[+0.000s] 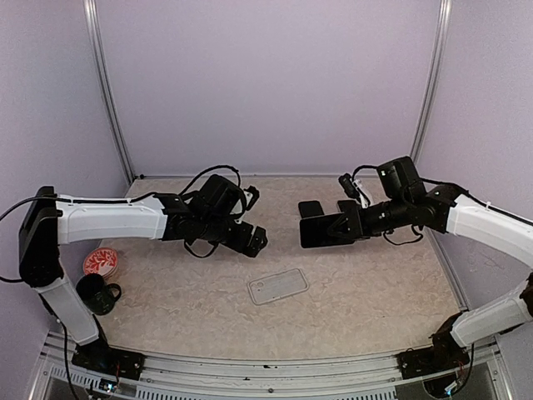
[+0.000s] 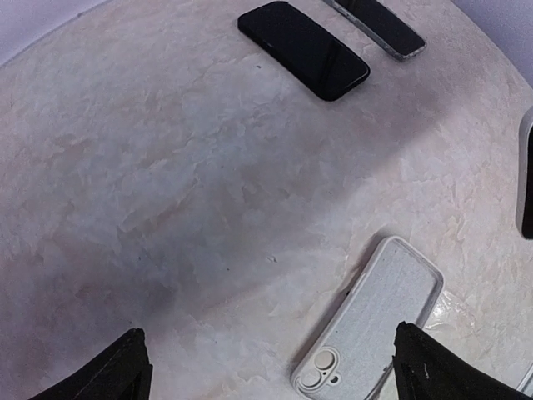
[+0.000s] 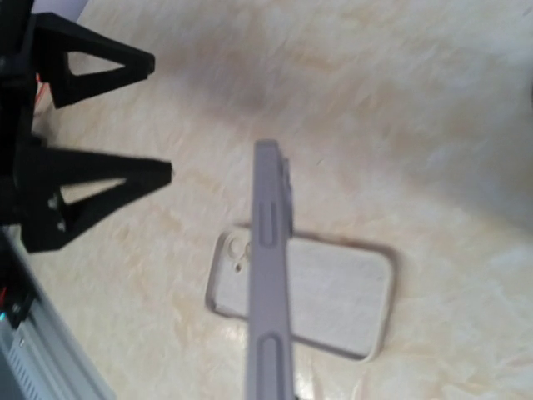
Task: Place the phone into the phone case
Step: Rotate the phone case at the center of the board, then install the phone on the phone case.
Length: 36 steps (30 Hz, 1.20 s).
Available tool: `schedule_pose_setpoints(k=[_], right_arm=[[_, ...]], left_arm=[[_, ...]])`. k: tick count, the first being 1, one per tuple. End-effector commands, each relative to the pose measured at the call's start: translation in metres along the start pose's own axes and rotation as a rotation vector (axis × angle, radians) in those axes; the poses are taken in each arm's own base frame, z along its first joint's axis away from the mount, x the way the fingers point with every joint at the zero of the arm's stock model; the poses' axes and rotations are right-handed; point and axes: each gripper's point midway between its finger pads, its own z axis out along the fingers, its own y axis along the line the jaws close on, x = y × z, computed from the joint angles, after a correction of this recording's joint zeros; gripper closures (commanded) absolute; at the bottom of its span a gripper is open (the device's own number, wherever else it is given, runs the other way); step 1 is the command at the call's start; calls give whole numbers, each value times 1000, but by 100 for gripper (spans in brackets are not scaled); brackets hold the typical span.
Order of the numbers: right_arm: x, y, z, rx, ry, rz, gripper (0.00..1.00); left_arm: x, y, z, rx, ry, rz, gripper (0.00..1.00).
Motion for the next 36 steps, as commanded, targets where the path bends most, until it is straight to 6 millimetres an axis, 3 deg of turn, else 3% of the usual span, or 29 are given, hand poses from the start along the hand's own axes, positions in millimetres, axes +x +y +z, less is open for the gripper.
schedule_pose_setpoints(k=[1, 10, 23, 36], right_arm=[[-11, 20, 4, -124, 0, -39, 100], [2, 22, 31, -213, 89, -16, 100], [26, 21, 75, -315, 243, 15, 100], [46, 14, 106, -377, 341, 55, 100]], left_arm=[[21, 5, -7, 13, 6, -312, 1], [43, 7, -19, 1, 19, -612, 1], [85, -23, -1, 27, 129, -832, 1], [94, -33, 6, 128, 107, -956, 1]])
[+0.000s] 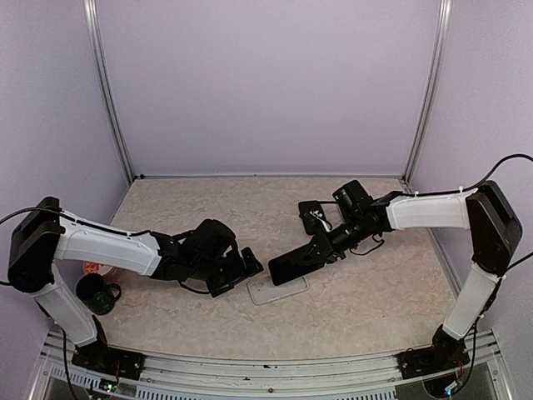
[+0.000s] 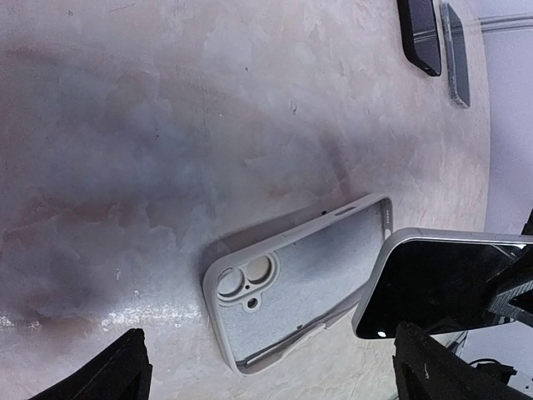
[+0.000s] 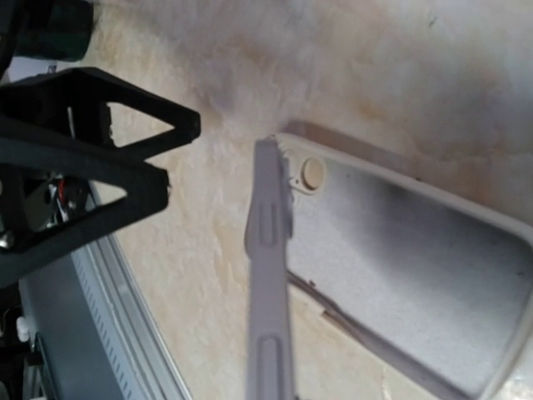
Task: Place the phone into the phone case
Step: Install the phone on the phone case.
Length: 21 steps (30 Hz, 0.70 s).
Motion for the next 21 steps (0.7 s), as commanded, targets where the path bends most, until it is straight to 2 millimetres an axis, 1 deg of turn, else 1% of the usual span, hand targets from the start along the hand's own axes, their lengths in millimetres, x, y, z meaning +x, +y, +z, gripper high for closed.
schedule_pose_setpoints(k=[1, 2, 4, 9, 21], right_arm=[[-13, 18, 4, -81, -10, -76, 100], [-13, 17, 6, -83, -5, -73, 100], [-12, 16, 9, -86, 4, -71, 100], [-7, 14, 19, -99, 36, -69, 100], [-2, 6, 37, -108, 79, -50, 100]], left_arm=[[0, -6, -1, 64, -8, -54, 1], [-2, -12, -2, 88, -16, -58, 1], [-2, -15, -3, 101, -14, -56, 1], [4, -16, 1, 110, 4, -62, 1], [9, -19, 6, 140, 11, -64, 1]])
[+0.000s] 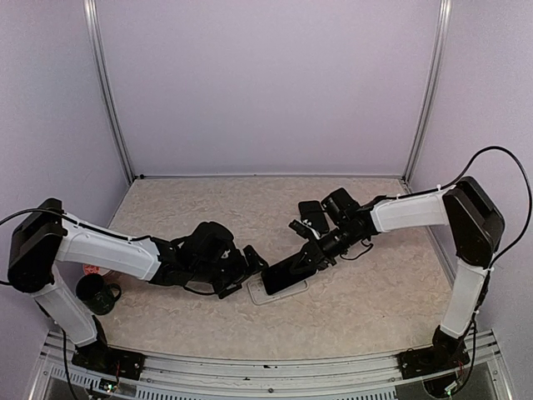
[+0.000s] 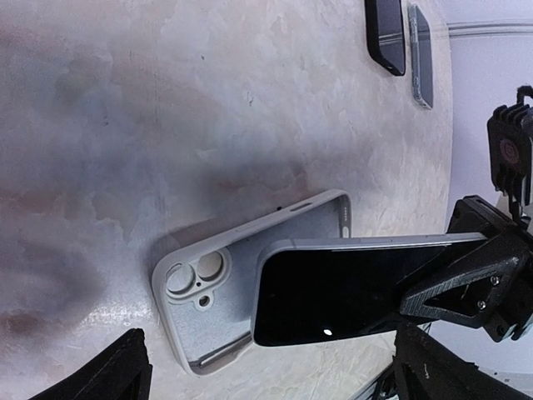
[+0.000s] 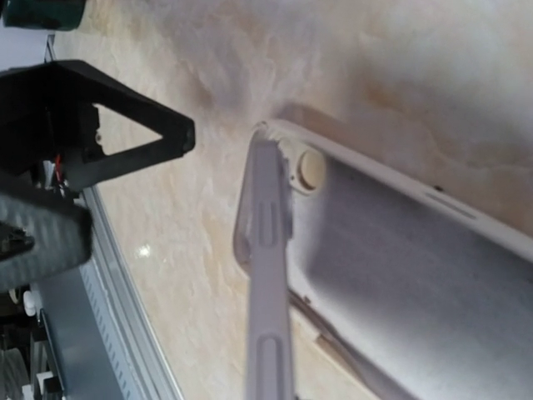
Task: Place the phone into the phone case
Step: Install the phone on the phone case.
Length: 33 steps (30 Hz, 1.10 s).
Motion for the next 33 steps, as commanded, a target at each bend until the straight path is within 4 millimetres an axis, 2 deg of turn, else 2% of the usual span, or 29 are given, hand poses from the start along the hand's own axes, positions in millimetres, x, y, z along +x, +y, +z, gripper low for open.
schedule_pose_setpoints(k=[1, 17, 33], right_arm=[[-10, 14, 7, -62, 2, -55, 100], [-5, 5, 23, -98, 50, -13, 100], [18, -27, 41, -61, 95, 164, 100]], left_arm=[[6, 0, 5, 12, 11, 3, 1], [9, 14, 18, -19, 16, -3, 1], [11, 7, 21, 2, 8, 11, 1]])
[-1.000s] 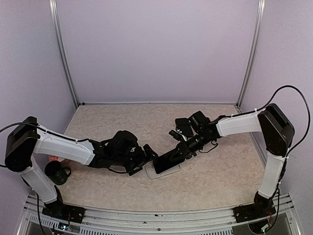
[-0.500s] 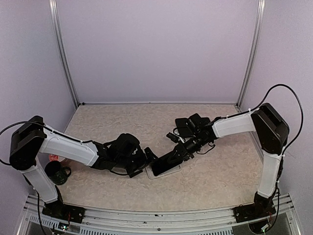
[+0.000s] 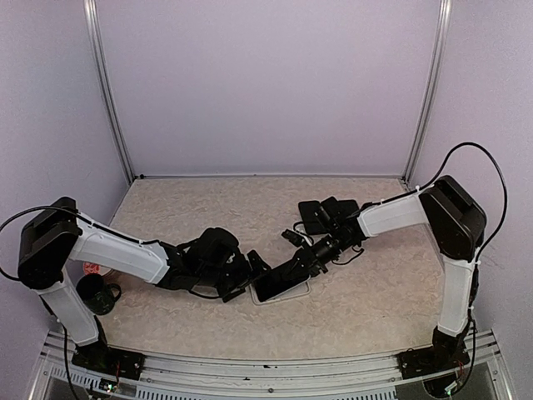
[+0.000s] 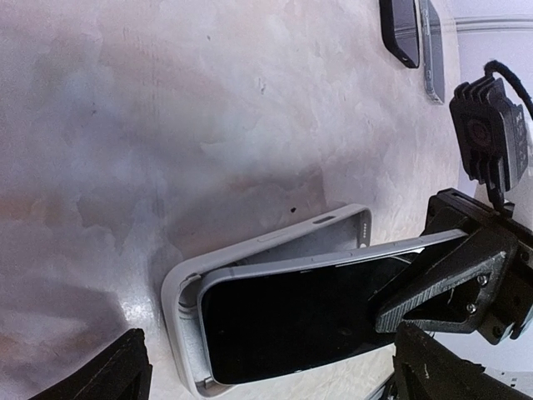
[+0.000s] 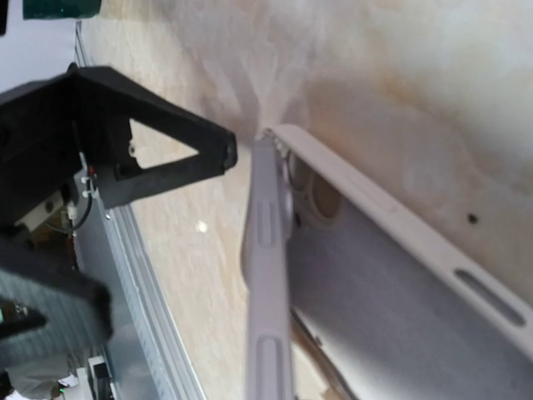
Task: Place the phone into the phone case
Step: Install the phone on the phone case.
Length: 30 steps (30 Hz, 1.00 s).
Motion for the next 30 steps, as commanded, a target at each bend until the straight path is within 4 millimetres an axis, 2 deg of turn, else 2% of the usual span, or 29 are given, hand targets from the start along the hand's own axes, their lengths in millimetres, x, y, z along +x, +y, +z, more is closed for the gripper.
schedule_pose_setpoints(k=[1, 30], right_arm=[[12, -21, 11, 43, 12, 94, 100], [46, -65, 23, 119, 43, 289, 100]], left_arm=[[5, -1, 3, 4, -2, 11, 1], [13, -13, 12, 7, -8, 33, 1]])
